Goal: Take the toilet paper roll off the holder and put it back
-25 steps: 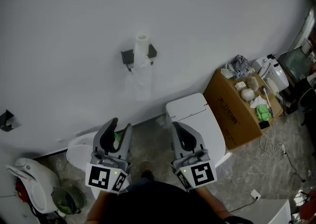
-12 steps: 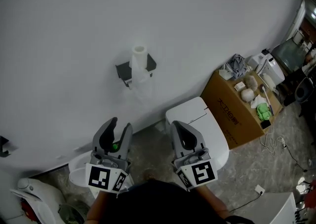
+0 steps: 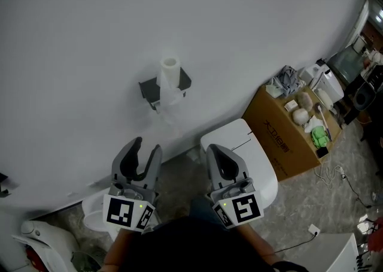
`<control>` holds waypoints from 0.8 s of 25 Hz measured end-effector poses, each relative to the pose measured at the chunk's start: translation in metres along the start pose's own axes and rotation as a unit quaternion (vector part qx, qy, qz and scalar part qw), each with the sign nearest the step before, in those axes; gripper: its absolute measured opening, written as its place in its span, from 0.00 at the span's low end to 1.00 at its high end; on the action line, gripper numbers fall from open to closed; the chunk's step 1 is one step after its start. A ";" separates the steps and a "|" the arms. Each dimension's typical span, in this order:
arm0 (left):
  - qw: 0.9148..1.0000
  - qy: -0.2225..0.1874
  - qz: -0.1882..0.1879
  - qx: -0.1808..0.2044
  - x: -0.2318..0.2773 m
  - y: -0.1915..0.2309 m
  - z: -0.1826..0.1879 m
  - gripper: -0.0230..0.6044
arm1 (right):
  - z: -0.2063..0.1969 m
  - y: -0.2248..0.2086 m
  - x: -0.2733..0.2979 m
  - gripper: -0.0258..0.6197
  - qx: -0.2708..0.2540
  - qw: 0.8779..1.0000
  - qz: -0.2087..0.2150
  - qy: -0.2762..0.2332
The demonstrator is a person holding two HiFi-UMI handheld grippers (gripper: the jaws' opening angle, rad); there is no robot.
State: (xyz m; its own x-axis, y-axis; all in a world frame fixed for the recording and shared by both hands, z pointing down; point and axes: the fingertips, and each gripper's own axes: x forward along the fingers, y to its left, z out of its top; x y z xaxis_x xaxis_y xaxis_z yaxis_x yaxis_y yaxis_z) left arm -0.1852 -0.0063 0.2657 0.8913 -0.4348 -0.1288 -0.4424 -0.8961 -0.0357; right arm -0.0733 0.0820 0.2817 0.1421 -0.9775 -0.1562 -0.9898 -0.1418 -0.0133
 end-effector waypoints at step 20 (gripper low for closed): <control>0.998 -0.001 0.058 0.007 0.114 0.035 -0.009 0.30 | -0.011 -0.068 0.130 0.06 0.016 0.997 0.082 -0.003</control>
State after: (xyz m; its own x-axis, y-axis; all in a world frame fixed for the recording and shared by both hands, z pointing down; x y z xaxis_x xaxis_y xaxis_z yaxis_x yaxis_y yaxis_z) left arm -0.0985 -0.0880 0.2592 0.8338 -0.5354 -0.1342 -0.5440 -0.8384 -0.0350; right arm 0.0124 -0.0368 0.2731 -0.0209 -0.9861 -0.1649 -0.9995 0.0244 -0.0191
